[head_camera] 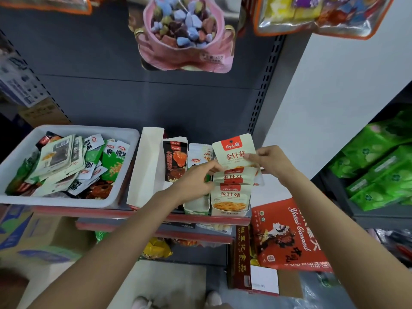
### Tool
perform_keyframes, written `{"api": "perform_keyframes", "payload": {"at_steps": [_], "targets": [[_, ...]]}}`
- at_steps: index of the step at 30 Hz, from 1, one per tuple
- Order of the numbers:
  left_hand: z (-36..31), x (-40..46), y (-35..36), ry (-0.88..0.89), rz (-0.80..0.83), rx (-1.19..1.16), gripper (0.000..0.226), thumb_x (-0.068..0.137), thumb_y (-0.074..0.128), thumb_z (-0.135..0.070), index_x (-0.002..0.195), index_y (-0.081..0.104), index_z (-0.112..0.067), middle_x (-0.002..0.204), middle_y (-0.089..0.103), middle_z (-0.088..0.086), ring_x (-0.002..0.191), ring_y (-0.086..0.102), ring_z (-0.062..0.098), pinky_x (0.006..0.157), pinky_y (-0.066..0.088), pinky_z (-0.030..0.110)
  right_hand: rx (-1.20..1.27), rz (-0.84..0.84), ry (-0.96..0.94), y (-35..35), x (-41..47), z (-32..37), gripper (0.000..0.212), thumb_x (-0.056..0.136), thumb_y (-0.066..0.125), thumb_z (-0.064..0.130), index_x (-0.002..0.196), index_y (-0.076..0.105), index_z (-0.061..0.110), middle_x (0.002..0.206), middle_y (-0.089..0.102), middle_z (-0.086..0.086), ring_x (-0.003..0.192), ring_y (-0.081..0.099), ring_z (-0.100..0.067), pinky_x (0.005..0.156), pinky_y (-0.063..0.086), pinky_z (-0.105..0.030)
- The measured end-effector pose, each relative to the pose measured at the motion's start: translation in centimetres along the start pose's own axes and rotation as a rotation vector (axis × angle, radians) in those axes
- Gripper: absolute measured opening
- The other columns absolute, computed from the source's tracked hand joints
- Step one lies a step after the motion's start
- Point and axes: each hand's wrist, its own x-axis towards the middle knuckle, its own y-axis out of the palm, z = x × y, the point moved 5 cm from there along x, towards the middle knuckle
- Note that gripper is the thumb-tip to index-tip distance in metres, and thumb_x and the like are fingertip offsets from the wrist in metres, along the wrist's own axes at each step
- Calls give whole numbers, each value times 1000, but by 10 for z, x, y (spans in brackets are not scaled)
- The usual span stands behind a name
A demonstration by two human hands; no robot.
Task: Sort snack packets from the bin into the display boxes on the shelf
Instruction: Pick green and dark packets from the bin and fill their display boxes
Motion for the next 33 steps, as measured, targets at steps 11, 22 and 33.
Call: {"api": "perform_keyframes", "payload": {"at_steps": [11,22,33], "targets": [[-2,3,-6,-25,40,10,34,89,53,1,112,53,-24,113,55,-14,108,49,1,78,42,9,-167,46,-47,7,1,5,11,84,67,9,95,68,6,101,69,-5,93,66,-23,83,56,-41],[1,7,-9,17,-167,59,28,94,52,-20,120,60,-25,124,60,-7,100,59,5,82,55,29,-489,28,-154,9,11,13,13,91,61,21,88,67,10,99,69,-8,84,58,-17,70,41,-27],[11,-21,-75,-20,-718,-21,14,84,63,-16,97,65,-22,84,66,-9,76,61,5,76,53,31,-326,-64,-505,72,-15,76,18,89,56,6,99,69,12,94,70,1,81,63,-9,69,38,-1]]}}
